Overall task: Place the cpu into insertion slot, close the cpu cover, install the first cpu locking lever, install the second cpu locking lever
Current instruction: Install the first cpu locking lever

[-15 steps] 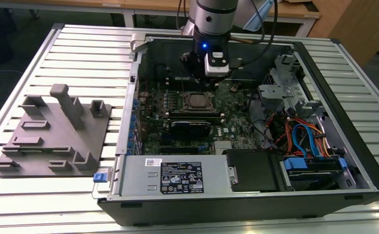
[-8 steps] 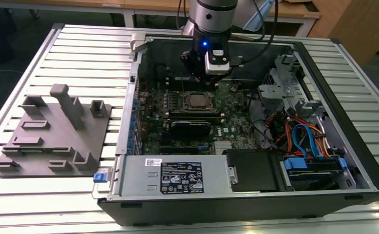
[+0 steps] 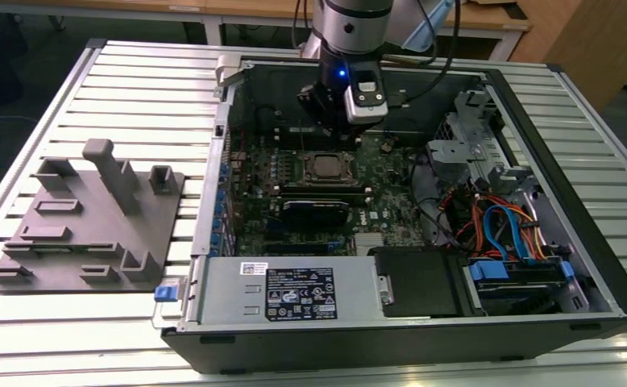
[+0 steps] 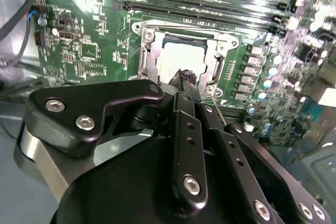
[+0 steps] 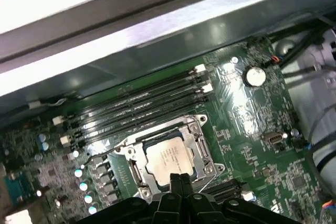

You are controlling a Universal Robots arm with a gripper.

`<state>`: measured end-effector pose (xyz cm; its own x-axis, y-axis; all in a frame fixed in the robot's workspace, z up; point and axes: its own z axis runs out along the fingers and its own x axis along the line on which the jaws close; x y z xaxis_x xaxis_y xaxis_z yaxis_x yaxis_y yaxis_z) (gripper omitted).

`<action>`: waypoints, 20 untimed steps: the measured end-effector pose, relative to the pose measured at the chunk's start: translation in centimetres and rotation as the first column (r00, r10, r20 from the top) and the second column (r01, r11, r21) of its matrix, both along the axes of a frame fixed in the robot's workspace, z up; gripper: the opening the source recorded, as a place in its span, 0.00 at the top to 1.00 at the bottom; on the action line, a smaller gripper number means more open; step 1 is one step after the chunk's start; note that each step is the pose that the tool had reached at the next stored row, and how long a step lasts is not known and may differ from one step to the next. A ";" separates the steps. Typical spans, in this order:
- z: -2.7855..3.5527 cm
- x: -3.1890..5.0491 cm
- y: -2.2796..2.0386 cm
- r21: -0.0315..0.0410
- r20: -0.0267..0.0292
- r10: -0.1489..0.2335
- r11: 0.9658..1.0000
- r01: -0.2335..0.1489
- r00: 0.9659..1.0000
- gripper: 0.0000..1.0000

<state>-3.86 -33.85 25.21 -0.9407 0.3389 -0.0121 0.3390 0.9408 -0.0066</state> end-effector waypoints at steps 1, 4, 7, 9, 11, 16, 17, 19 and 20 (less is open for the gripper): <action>0.00 0.00 0.00 0.000 0.000 0.014 1.000 -0.014 1.000 0.89; -0.01 0.00 0.00 0.000 0.000 0.060 0.998 -0.060 0.998 0.89; -0.02 0.00 0.00 0.000 0.000 0.108 0.994 -0.108 0.994 0.89; -0.02 0.00 0.00 0.000 0.000 0.140 0.990 -0.140 0.990 0.89; -0.04 0.00 0.00 0.000 0.000 0.171 0.985 -0.171 0.985 0.89; -0.06 -0.01 0.00 0.000 0.000 0.229 0.973 -0.229 0.973 0.89; -0.06 -0.02 0.00 0.000 0.000 0.233 0.972 -0.233 0.972 0.89; -0.06 -0.02 0.00 0.000 0.000 0.237 0.972 -0.237 0.972 0.89; -0.06 -0.03 0.00 0.000 0.000 0.237 0.971 -0.237 0.971 0.89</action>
